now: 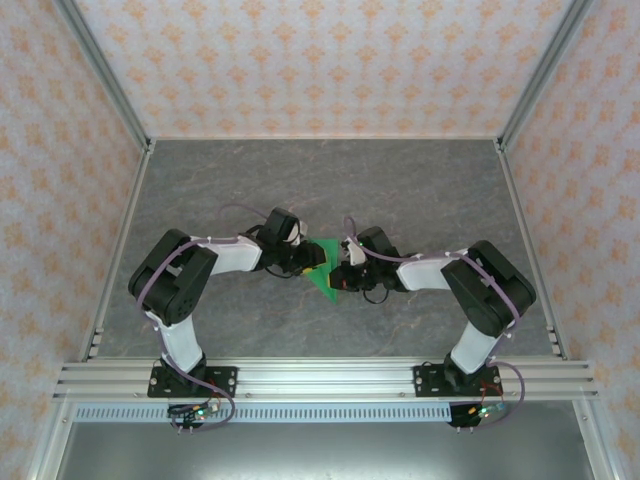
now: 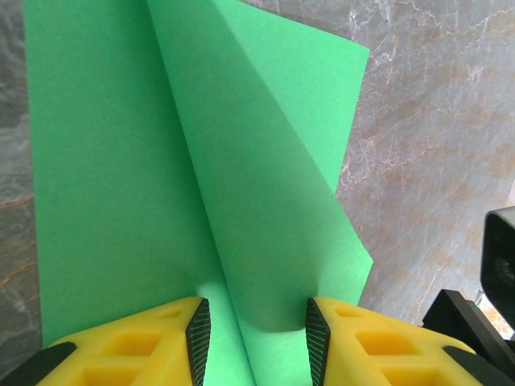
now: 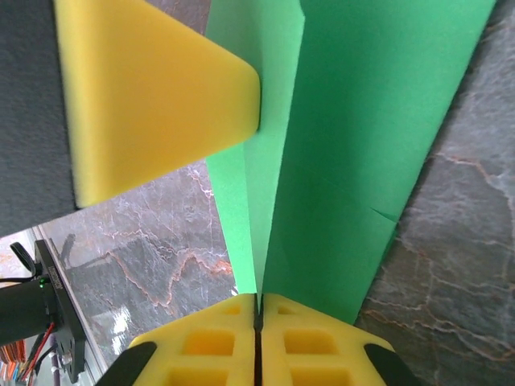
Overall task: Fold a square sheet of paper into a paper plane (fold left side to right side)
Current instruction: Fold the triangle at the center of the table.
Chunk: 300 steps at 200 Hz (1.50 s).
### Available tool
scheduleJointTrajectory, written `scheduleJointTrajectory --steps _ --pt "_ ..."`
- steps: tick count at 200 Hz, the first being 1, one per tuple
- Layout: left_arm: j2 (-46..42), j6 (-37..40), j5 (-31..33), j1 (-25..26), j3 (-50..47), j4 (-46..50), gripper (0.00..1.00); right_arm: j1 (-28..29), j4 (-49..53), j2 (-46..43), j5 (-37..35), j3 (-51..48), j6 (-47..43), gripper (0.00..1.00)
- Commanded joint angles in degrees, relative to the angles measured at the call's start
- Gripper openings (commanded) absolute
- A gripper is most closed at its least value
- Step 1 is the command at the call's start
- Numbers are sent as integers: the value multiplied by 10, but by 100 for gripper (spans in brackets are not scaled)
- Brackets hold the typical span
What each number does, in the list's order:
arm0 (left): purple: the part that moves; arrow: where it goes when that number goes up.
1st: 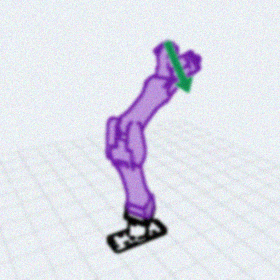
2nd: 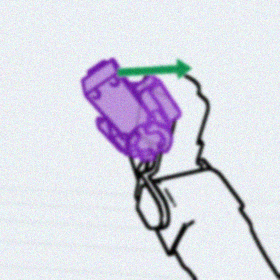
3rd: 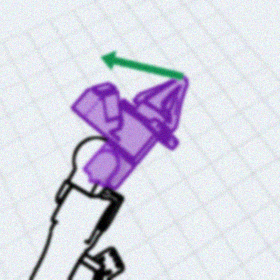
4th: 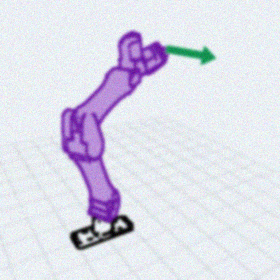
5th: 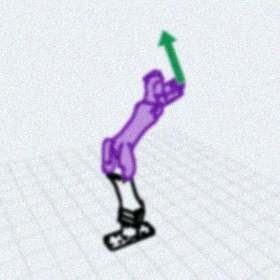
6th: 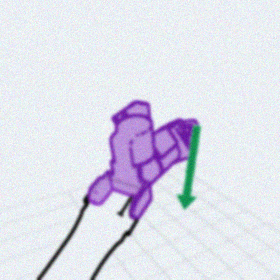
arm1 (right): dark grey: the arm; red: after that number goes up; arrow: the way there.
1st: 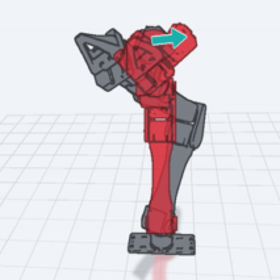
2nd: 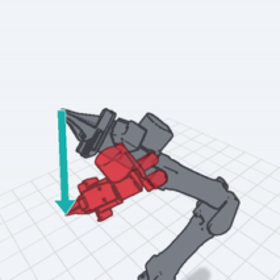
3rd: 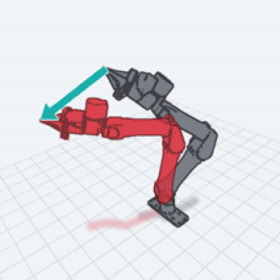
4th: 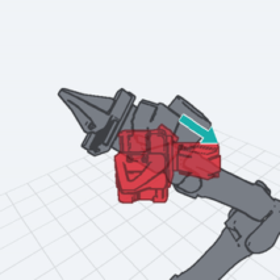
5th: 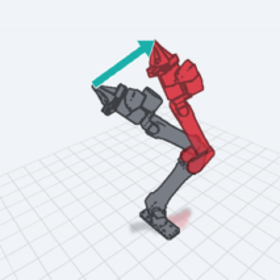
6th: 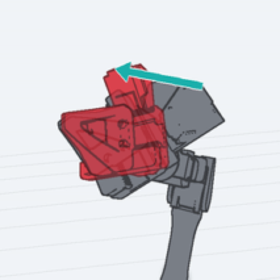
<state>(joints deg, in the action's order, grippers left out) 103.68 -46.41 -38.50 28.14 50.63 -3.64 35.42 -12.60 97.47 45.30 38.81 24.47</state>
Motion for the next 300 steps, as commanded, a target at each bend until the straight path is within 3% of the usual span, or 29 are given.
scheduleJointTrajectory --steps 1,45,81,120,165,300 --pt "7 8 18 6 10 15 40 -4 -20 5 11 -5 2 11" --pt "9 8 20 6 9 17 40 -4 -21 -1 13 -4 3 16" --pt "12 8 21 6 8 18 40 -7 -10 -31 11 -5 3 29" --pt "11 9 20 6 9 20 40 -31 5 -67 21 -6 5 35" --pt "10 9 21 6 8 19 40 -79 -20 -57 23 8 55 35" --pt "7 8 20 6 7 17 40 -70 -70 45 52 66 91 31"
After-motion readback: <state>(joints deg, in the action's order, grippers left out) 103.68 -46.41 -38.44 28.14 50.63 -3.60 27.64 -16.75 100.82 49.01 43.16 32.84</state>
